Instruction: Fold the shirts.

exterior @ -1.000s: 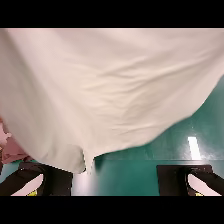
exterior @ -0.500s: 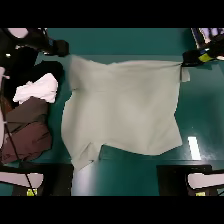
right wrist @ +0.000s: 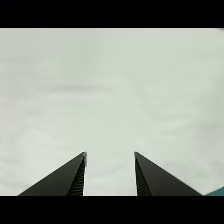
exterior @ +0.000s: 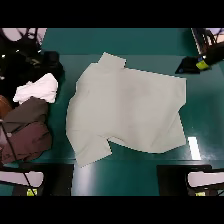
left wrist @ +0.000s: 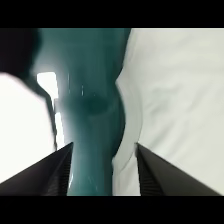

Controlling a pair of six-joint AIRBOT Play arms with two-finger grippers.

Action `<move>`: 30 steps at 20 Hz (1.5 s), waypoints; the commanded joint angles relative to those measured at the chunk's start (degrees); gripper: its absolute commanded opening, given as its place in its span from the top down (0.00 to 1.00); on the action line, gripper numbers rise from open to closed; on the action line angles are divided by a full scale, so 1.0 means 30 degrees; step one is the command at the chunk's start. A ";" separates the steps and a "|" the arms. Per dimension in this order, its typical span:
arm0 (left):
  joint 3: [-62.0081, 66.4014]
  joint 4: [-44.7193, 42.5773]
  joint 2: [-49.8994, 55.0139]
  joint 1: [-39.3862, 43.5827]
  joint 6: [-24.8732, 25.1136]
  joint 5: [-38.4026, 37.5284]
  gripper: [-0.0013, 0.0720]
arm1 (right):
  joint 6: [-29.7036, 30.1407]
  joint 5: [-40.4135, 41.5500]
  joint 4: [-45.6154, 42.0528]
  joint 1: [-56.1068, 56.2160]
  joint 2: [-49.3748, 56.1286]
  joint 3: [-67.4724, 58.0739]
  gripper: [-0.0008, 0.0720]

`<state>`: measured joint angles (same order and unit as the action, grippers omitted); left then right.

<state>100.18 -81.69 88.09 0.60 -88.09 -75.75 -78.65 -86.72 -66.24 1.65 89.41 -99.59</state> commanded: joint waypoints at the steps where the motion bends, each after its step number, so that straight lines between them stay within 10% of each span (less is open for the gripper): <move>1: -0.4787 0.0306 -0.2863 -0.0765 0.0262 -0.1202 0.34 | 0.1122 0.0437 0.3650 -0.1537 -0.3177 0.5406 0.50; 9: -1.9139 0.1559 -0.8677 -0.0765 0.0481 0.1472 0.34 | 0.1413 0.1996 0.4437 -0.2259 -0.9063 1.3566 0.50; 19: -2.2192 0.6717 -0.8692 0.0619 0.1515 0.5166 0.35 | 0.1384 0.2375 0.4386 -0.2266 -1.0950 1.4404 0.50; 20: -2.2185 0.6710 -0.8692 0.0911 0.1508 0.5173 0.41 | 0.1384 0.2339 0.4357 -0.2266 -1.0950 1.4404 0.50; 22: -2.2017 0.6674 -0.8750 0.0896 0.1508 0.5020 0.96 | 0.1253 0.1807 0.3475 -0.2346 -1.0950 1.4404 0.50; 27: -1.9562 0.6135 -1.0025 0.0903 0.1515 0.3665 0.95 | -0.1173 -0.0168 -0.1800 -0.5005 -1.2648 1.8156 0.49; 30: -1.8644 0.6171 -1.0382 0.0903 0.1515 0.3614 0.95 | -0.1392 -0.1115 -0.2769 -0.7227 -1.3974 2.1507 0.26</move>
<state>41.54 -63.02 58.22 3.20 -83.68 -64.03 -80.58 -86.70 -68.86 -14.68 50.72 -43.00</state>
